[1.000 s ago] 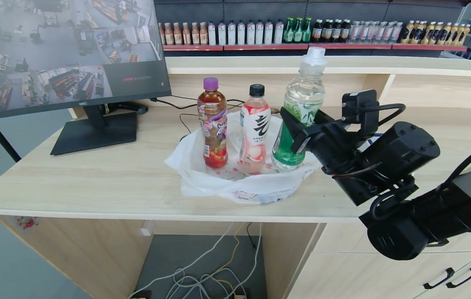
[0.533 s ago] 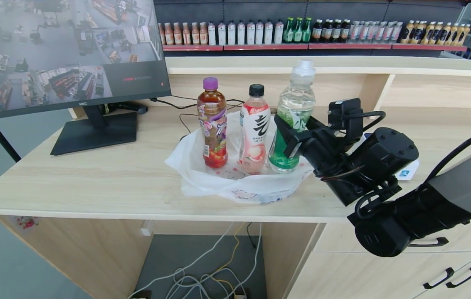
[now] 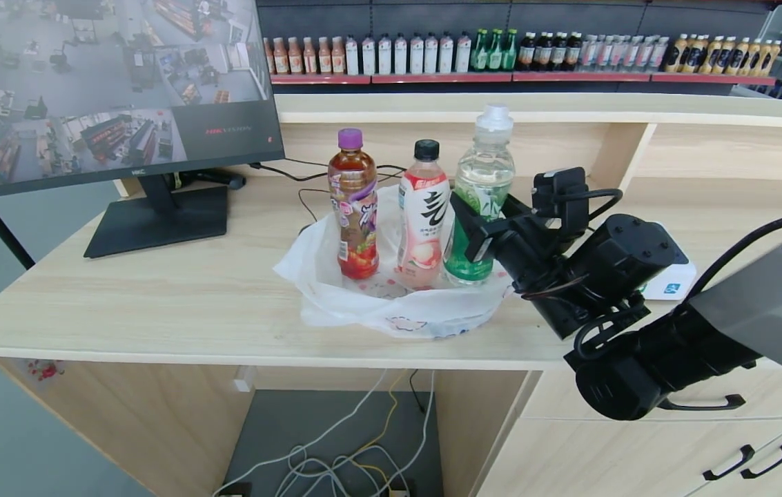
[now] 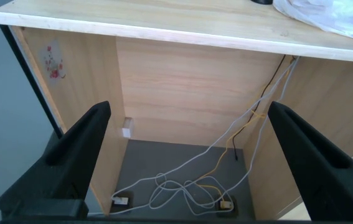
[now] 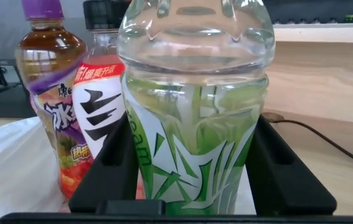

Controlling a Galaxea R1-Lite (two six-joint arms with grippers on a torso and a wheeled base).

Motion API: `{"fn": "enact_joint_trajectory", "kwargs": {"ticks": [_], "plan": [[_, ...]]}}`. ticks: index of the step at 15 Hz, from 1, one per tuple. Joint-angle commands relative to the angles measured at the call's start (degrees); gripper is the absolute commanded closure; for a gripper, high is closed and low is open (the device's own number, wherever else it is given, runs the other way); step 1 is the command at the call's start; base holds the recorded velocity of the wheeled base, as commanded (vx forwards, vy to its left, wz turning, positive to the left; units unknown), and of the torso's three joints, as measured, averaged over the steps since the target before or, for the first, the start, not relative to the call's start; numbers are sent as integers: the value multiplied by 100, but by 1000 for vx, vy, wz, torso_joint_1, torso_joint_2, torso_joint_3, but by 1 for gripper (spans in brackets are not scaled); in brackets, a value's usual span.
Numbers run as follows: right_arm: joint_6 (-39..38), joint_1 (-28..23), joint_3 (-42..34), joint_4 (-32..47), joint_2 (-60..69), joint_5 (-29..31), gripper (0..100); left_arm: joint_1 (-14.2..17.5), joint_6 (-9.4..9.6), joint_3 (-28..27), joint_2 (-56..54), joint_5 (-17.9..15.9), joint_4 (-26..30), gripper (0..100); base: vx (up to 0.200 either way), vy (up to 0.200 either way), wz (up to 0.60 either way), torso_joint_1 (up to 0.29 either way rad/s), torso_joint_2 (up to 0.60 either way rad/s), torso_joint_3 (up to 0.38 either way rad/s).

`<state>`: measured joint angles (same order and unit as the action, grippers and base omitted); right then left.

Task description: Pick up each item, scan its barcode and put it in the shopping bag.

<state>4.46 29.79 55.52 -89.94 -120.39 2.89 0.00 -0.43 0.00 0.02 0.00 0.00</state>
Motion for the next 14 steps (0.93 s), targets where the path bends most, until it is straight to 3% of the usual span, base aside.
{"fn": "enact_joint_trajectory", "kwargs": {"ticks": [1,14], "plan": [[2,-17,3,-6,-46,1,100,0,-1,0,-2,0,-9,0,0,0,0,0,0,0],[11,-9,-296,-6,-186,1,100,0,8,0,-2,0,0,0,0,0,0,0,0,0]]}}
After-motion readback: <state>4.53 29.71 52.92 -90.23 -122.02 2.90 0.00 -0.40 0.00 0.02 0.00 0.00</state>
